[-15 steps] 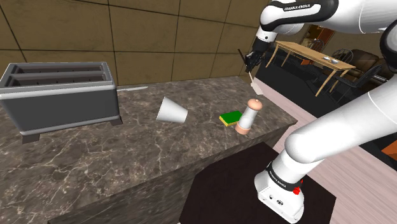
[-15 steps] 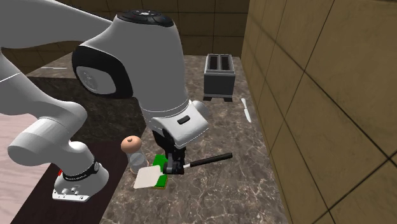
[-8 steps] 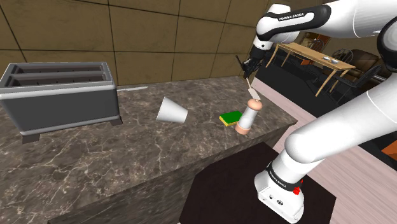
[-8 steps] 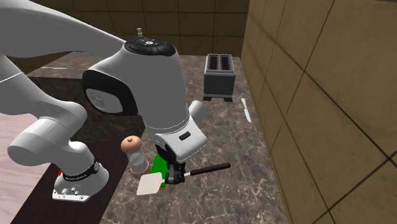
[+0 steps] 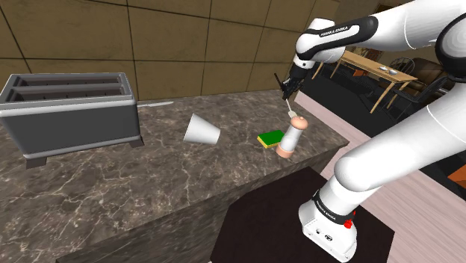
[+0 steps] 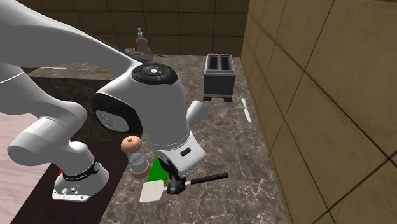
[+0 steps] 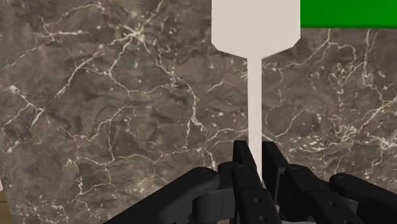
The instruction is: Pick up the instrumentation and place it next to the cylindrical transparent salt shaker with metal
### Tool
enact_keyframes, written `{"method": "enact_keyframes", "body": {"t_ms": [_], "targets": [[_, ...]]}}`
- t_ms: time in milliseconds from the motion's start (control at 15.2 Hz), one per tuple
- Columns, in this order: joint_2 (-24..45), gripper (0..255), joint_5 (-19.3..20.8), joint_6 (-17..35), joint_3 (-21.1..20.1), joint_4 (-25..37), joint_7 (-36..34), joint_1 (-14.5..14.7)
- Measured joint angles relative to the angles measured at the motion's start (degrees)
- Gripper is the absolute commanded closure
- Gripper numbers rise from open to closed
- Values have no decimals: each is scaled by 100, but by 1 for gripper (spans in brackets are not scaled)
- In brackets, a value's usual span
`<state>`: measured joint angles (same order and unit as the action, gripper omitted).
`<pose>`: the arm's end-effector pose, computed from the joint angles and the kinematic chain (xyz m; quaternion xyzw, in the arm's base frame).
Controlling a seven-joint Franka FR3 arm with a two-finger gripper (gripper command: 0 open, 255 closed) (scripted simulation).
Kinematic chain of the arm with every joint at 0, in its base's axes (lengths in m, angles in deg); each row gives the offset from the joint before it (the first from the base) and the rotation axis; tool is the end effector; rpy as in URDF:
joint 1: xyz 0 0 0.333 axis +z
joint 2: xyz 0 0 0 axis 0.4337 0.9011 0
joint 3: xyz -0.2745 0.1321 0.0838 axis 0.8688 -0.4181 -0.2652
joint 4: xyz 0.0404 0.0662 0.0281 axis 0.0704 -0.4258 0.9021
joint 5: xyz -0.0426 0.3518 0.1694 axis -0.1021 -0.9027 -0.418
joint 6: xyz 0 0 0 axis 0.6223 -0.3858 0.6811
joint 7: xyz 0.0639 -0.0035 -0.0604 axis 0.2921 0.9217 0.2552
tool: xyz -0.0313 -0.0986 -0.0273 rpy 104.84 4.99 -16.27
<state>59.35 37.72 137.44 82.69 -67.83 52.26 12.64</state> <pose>0.4170 -0.2130 0.4414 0.9937 -0.1070 0.0327 0.0032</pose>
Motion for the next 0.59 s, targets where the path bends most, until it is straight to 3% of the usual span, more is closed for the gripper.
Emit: {"method": "enact_keyframes", "body": {"t_ms": [594], "targets": [[316, 255, -54, 743, 45, -433, 48, 12]]}}
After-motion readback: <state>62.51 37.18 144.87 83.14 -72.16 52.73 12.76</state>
